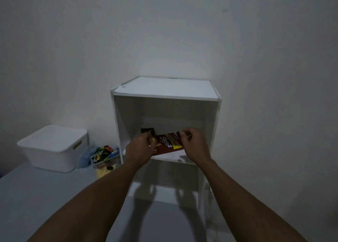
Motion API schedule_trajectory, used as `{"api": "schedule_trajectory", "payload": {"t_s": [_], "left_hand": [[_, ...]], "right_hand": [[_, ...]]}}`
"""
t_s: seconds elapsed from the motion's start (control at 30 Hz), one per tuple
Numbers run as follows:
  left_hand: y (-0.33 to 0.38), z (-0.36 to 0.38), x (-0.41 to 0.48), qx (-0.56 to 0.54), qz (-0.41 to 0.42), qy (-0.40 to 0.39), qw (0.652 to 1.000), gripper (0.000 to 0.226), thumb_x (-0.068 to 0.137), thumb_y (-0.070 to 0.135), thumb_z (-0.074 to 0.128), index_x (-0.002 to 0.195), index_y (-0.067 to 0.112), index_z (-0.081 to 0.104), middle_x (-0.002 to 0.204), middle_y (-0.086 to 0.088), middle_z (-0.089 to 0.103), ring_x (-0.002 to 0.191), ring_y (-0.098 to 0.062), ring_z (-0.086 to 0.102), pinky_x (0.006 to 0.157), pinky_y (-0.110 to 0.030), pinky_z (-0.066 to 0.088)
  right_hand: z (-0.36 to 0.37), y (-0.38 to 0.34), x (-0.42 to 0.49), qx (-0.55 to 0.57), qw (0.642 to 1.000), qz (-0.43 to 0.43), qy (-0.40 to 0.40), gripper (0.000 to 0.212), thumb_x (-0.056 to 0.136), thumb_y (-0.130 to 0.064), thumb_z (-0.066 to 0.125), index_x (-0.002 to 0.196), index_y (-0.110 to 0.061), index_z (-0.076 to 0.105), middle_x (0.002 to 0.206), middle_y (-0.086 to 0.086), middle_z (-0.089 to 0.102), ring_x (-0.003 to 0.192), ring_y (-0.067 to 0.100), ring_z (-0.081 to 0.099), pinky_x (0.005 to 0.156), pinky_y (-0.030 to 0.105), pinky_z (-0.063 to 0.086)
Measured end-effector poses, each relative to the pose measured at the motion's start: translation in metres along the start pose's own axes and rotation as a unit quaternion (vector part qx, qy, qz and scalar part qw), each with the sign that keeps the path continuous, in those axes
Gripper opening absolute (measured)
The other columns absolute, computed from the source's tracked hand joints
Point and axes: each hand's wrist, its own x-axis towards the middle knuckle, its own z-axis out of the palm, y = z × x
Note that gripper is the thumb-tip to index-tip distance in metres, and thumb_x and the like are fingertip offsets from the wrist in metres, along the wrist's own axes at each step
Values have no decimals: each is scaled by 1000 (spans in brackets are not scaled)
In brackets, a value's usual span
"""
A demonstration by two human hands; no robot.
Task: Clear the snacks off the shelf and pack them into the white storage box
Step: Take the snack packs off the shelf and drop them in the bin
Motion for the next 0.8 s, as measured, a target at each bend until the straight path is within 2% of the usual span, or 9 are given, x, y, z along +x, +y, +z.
{"api": "schedule_trajectory", "payload": {"t_s": [0.17, 0.27, 0.4, 0.47, 0.57, 0.67, 0.8], "left_hand": [[-57, -3, 34, -31, -3, -38, 999, 22, 94, 25, 53, 111, 15, 62, 104, -8, 69, 93, -27, 65, 71, -29, 45], [-87, 3, 50, -56, 31, -80, 995, 25, 92, 13, 56, 116, 8, 61, 113, -14, 65, 101, -29, 62, 77, -29, 45], [-113, 13, 55, -73, 45, -125, 988, 32, 91, 13, 57, 123, 8, 57, 116, -17, 62, 104, -32, 59, 81, -33, 46], [-119, 18, 56, -89, 55, -141, 984, 31, 91, 12, 56, 122, 7, 57, 114, -17, 61, 102, -32, 59, 79, -31, 42], [-123, 23, 61, -111, 62, -146, 981, 27, 93, 10, 54, 119, 7, 58, 113, -16, 60, 100, -30, 59, 77, -27, 40], [-126, 27, 63, -128, 71, -148, 978, 25, 95, 10, 54, 118, 7, 59, 112, -14, 62, 98, -26, 59, 77, -25, 41], [-124, 29, 70, -143, 70, -145, 977, 24, 93, 6, 54, 117, 4, 58, 108, -14, 60, 93, -24, 57, 75, -26, 40]], "right_hand": [[66, -8, 10, -25, 999, 37, -30, 19, 94, -33, 56, 99, -17, 66, 100, 3, 67, 89, 17, 65, 76, 31, 53], [108, -9, 12, -35, 997, 50, -40, 26, 92, -30, 58, 111, -14, 67, 112, 4, 65, 103, 18, 63, 81, 29, 50], [148, -10, 2, -90, 992, 73, -59, 41, 85, -37, 65, 120, -16, 63, 124, 8, 56, 117, 26, 54, 89, 37, 50], [161, -13, 3, -100, 988, 102, -56, 53, 79, -46, 70, 123, -19, 59, 127, 8, 52, 117, 27, 53, 89, 38, 50], [176, -19, 12, -120, 984, 131, -32, 64, 68, -62, 75, 117, -25, 57, 121, 2, 54, 111, 23, 57, 85, 38, 53], [185, -18, 17, -126, 979, 144, -63, 68, 66, -55, 80, 120, -21, 56, 121, 3, 56, 111, 24, 57, 85, 35, 51], [190, -15, 17, -100, 984, 142, -31, 61, 72, -69, 66, 113, -25, 59, 111, 0, 63, 102, 21, 62, 82, 37, 55]]}}
